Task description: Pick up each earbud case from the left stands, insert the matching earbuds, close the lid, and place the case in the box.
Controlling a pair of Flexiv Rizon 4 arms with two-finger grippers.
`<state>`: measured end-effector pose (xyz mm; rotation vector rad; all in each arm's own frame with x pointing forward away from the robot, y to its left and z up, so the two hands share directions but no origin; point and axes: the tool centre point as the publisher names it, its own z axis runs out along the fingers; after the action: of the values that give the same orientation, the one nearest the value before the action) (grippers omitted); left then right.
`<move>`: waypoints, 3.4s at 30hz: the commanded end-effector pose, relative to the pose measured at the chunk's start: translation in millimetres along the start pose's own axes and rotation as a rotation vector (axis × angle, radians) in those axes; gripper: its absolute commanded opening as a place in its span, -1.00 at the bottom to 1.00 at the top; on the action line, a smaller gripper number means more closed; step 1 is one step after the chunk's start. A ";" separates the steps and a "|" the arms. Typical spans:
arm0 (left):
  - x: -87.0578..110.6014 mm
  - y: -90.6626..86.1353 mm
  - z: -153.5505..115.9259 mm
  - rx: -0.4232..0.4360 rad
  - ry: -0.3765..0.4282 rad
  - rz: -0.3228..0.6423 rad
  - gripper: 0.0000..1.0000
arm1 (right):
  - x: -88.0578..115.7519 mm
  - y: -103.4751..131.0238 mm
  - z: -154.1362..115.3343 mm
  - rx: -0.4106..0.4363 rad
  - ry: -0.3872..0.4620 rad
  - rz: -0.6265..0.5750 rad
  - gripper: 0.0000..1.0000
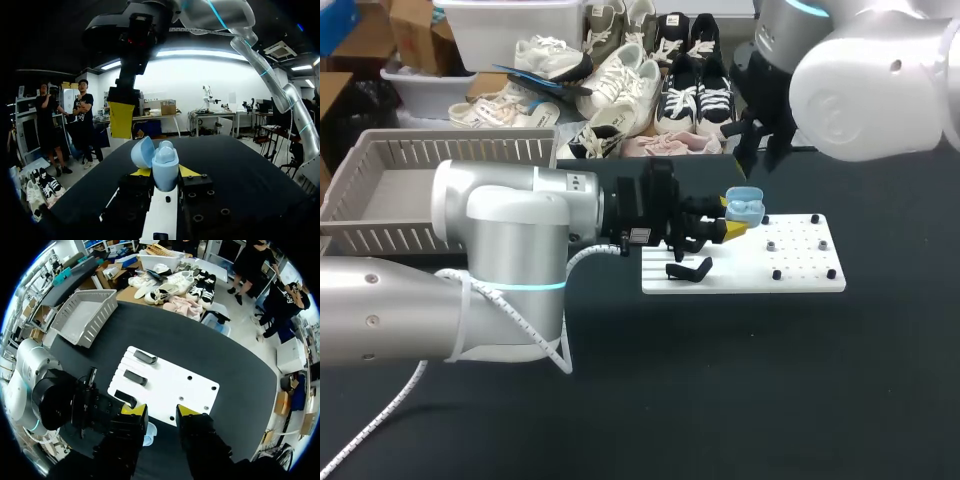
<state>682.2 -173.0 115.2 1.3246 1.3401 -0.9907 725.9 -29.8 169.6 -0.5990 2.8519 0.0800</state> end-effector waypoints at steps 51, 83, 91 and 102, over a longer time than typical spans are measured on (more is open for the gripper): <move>-1.4 18.5 -45.5 -0.066 -0.006 0.051 -1.00 | 38.3 9.3 -32.7 -0.053 -0.100 0.228 -0.34; 47.1 120.4 -309.2 -0.316 0.216 0.019 -1.00 | 29.9 62.7 -47.9 -0.027 -0.151 0.393 -0.36; 94.3 149.9 -331.8 -0.302 0.237 -0.075 -1.00 | 30.5 73.7 -51.2 0.003 -0.135 0.418 -0.36; 144.0 181.5 -332.2 -0.237 0.287 -0.196 -1.00 | 31.3 86.2 -48.9 0.031 -0.102 0.446 -0.38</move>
<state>819.3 196.2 59.8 1.1114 1.7792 -0.6361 651.3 27.1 210.3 0.0515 2.8183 0.1472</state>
